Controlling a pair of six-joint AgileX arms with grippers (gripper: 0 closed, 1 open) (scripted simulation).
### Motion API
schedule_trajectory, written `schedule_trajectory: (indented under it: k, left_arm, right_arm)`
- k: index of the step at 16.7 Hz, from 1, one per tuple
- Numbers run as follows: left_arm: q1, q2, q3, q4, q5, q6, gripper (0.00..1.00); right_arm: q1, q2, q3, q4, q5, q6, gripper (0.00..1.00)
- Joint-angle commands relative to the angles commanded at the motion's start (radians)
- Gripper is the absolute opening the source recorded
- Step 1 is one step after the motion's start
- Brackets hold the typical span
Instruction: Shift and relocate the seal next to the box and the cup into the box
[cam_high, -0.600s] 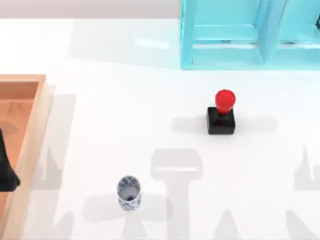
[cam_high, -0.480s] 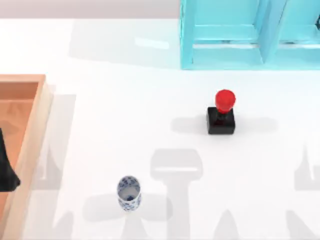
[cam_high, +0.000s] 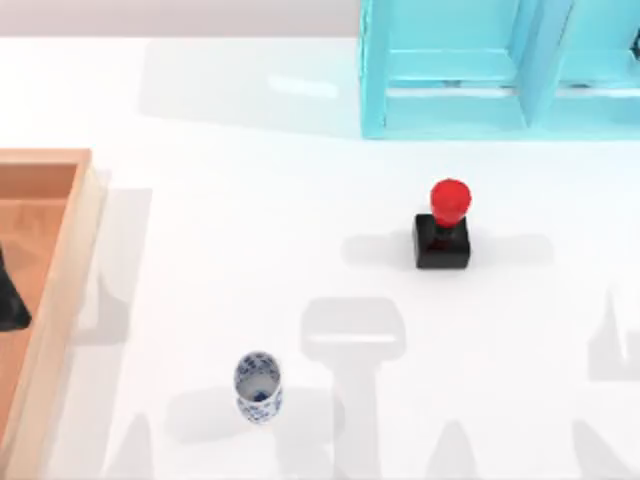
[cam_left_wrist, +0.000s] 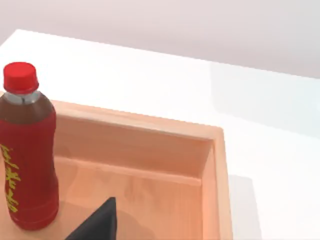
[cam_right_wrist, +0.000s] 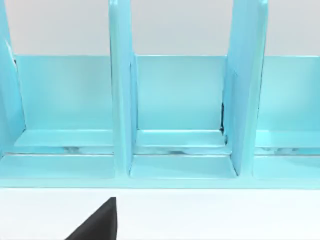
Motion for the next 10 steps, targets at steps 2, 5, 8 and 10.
schedule_trajectory:
  k: [2,5,8,10]
  left_arm:
    - [-0.021,0.191,0.147,-0.088,-0.033,-0.070,1.00]
    - [-0.069,0.512,0.395,-0.233,-0.083,-0.183,1.00]
    - [-0.139,0.815,0.670,-0.385,-0.128,-0.294,1.00]
    - [-0.198,1.015,0.861,-0.485,-0.154,-0.363,1.00]
  right_arm:
    - [0.000,0.000,0.000,0.000,0.000,0.000,1.00]
    - [0.000,0.000,0.000,0.000,0.000,0.000,1.00]
    - [0.000,0.000,0.000,0.000,0.000,0.000,1.00]
    - [0.000,0.000,0.000,0.000,0.000,0.000,1.00]
